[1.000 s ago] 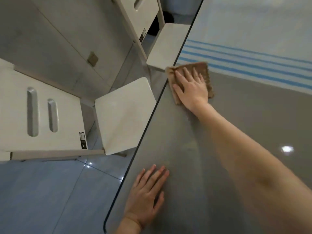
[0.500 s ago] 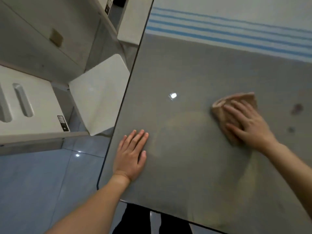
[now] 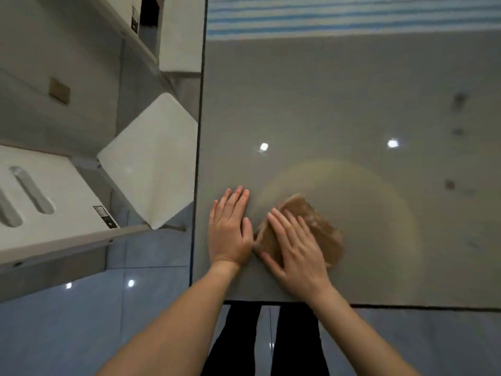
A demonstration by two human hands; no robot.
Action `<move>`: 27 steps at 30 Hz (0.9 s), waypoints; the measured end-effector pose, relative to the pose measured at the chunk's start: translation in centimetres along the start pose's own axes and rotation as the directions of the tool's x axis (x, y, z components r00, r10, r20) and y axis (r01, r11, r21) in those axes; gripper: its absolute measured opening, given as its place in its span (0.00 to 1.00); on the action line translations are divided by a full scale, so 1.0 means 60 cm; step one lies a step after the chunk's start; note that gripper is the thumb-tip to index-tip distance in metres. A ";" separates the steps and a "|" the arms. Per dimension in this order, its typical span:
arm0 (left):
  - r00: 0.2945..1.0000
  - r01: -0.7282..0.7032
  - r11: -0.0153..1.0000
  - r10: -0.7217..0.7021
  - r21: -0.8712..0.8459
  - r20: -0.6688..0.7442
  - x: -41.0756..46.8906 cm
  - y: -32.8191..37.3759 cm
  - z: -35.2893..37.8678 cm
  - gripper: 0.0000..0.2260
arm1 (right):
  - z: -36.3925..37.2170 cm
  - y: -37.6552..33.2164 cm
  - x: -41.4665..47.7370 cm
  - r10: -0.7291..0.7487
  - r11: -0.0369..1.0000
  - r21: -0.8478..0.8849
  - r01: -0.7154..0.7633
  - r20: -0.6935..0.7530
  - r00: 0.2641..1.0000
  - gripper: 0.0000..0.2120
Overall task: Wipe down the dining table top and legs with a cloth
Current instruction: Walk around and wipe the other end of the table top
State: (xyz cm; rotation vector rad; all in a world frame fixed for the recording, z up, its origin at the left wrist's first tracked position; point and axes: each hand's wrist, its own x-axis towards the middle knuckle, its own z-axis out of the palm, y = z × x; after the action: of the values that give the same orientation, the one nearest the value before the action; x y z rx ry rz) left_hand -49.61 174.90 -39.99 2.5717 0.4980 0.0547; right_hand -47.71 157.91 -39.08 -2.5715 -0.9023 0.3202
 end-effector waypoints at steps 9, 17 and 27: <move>0.927 -0.352 0.927 0.327 0.125 0.182 0.030 -0.073 -0.025 0.23 | -0.023 0.086 -0.001 0.559 0.827 0.143 -0.543 -0.297 0.774 0.33; 0.889 -0.434 0.896 0.408 0.097 0.208 0.037 -0.091 -0.035 0.25 | 0.084 -0.125 -0.068 0.097 0.985 -0.137 -0.102 -0.040 0.994 0.32; 0.892 -0.424 0.902 0.401 0.079 0.209 0.040 -0.083 -0.036 0.24 | -0.004 0.075 0.102 0.594 0.783 -0.014 -0.622 -0.282 0.753 0.36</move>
State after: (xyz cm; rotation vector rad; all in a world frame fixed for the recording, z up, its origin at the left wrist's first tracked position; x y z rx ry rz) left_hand -49.37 180.80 -40.71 2.7244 -0.1293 -0.0733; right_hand -40.46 158.53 -41.33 -2.8567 0.0504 0.0938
